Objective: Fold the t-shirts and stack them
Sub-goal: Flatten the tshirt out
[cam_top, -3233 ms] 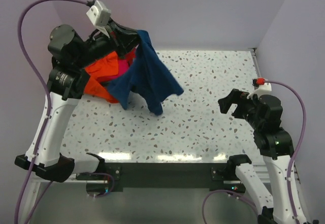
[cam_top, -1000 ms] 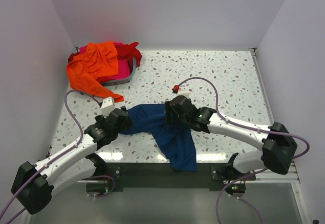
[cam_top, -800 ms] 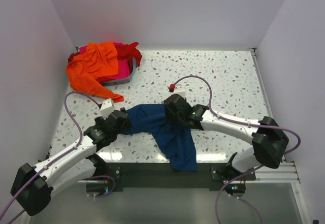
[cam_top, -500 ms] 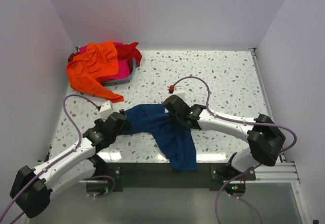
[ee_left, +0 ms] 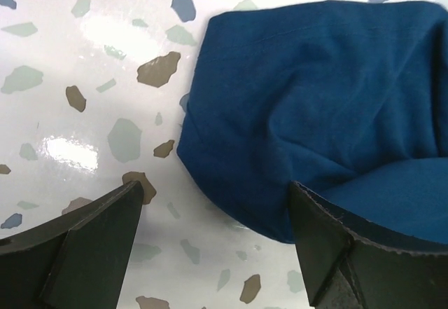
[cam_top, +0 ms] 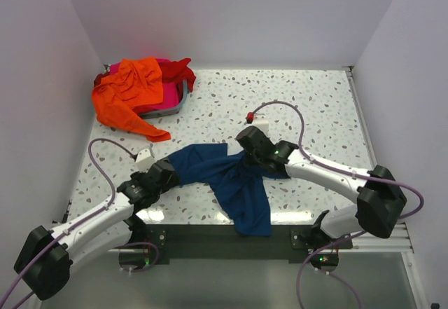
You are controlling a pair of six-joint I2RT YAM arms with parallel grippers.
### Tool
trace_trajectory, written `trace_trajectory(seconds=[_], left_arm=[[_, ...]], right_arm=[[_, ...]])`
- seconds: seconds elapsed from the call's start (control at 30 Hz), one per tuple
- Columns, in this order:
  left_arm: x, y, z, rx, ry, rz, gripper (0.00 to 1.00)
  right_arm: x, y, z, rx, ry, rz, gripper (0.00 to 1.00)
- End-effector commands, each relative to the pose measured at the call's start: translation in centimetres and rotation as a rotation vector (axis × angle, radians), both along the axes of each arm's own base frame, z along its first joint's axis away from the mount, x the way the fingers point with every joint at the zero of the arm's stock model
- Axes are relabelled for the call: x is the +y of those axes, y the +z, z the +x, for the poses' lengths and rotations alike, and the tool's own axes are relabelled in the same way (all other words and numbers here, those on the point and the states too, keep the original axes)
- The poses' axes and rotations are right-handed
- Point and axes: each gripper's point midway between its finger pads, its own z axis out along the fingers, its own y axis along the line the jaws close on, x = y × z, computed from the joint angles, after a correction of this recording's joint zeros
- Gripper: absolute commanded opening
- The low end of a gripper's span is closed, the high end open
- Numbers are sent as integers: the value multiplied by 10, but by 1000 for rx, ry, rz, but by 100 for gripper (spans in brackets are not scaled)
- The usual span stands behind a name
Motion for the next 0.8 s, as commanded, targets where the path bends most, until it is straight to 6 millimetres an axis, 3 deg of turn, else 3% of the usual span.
trace_trajectory(seconds=[0.0, 0.17, 0.27, 0.3, 0.37, 0.4, 0.47, 0.5, 0.57, 0.6, 0.67, 0.7, 0.77], left_arm=[[2, -6, 6, -28, 65, -23, 87], [4, -11, 10, -31, 87, -8, 75], [0, -12, 15, -36, 74, -7, 56], [-3, -11, 19, -48, 69, -16, 45], [-7, -12, 21, -41, 48, -6, 32], [-10, -8, 26, -51, 40, -10, 20], [-11, -2, 31, -53, 28, 14, 9], [-16, 10, 39, -73, 24, 10, 1], [-18, 26, 49, -103, 6, 36, 0], [-25, 47, 61, -143, -2, 26, 0], [-28, 67, 71, -168, -29, 59, 0], [-34, 88, 80, -203, -38, 50, 0], [-39, 100, 87, -209, -86, 83, 0]], right_arm=[[-24, 23, 3, -59, -70, 25, 0], [-45, 27, 1, -59, -107, 13, 0], [-56, 29, -1, -64, -131, 19, 0], [-59, 34, -1, -74, -139, 30, 0], [-69, 37, -1, -80, -162, 23, 0], [-72, 42, -1, -91, -170, 26, 0], [-84, 52, -2, -113, -190, 13, 0], [-86, 61, 0, -129, -198, 17, 0], [-100, 75, 1, -156, -221, -4, 0], [-104, 90, 6, -186, -239, 0, 0], [-120, 106, 9, -207, -262, -30, 0], [-125, 125, 13, -242, -283, -22, 0], [-141, 143, 14, -265, -309, -51, 0]])
